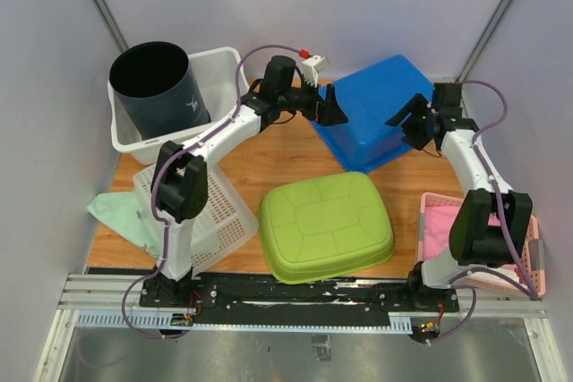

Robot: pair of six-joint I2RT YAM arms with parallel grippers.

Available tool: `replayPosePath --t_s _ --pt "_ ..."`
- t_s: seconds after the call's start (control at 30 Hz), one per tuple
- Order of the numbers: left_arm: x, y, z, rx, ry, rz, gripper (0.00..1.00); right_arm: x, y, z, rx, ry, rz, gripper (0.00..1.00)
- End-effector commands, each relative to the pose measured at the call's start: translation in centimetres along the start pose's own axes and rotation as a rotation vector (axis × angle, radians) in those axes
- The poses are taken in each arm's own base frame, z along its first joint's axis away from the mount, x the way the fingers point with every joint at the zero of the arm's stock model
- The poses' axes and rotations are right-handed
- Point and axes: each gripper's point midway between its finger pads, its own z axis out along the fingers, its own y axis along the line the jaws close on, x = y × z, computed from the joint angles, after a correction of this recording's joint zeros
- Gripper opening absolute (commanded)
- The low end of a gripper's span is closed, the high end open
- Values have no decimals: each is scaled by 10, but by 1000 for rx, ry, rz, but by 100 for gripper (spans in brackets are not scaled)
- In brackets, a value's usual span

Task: Turn the large container upside down

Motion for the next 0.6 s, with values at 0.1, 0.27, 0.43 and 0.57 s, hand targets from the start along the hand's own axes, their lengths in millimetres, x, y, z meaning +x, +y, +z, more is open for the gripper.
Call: replayPosePath --t_s 0.1,0.27,0.43,0.57 --pt "-7 16 -29 -194 -47 -59 99 26 21 16 180 34 2 63" --pt "-4 13 -50 -243 -69 -58 99 39 24 31 276 92 -5 61" --pt "-3 9 -64 -273 -75 -50 99 54 12 25 304 126 -16 56" --pt "0 5 -67 -264 -71 -59 99 56 0 16 319 116 -79 53"
